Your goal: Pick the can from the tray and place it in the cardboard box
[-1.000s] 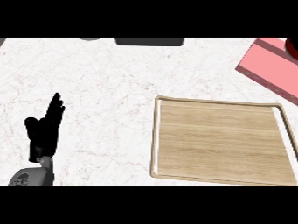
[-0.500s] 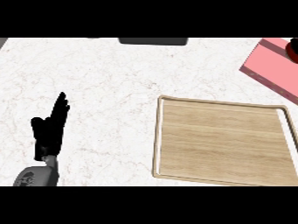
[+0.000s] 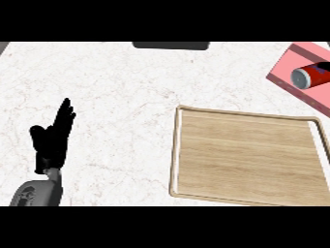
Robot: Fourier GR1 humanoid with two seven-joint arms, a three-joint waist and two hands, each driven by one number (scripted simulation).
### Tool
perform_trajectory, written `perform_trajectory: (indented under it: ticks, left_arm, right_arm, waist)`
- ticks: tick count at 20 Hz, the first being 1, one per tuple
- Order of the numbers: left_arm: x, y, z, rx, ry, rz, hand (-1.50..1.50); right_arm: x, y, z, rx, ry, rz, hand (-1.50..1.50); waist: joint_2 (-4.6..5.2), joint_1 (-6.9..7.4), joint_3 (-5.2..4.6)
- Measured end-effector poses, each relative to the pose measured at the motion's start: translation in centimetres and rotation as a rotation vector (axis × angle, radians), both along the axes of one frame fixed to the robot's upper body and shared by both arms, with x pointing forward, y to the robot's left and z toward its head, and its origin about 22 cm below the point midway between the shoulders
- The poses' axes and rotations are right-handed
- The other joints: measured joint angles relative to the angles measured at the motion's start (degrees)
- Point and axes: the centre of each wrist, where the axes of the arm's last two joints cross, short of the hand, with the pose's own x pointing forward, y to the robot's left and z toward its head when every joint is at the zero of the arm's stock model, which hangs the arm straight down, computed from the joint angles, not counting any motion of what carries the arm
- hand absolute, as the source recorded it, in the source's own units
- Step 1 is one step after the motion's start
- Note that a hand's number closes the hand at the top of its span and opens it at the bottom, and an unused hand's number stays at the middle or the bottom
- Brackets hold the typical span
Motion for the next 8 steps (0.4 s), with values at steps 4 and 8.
perform_trajectory:
  ticks: [4, 8]
  left_arm:
    - [0.0, -0.2, -0.1, 0.001, 0.005, 0.009, 0.0]
    - [0.1, -0.1, -0.3, 0.0, 0.011, 0.02, 0.0]
  right_arm:
    - [-0.2, -0.6, -0.2, 0.165, -0.122, 0.066, -1.5]
    - [-1.3, -3.0, 0.5, 0.325, -0.219, 0.076, -1.5]
  waist:
    - [-0.16, -0.42, 0.0]
    - [-0.28, -0.91, -0.02]
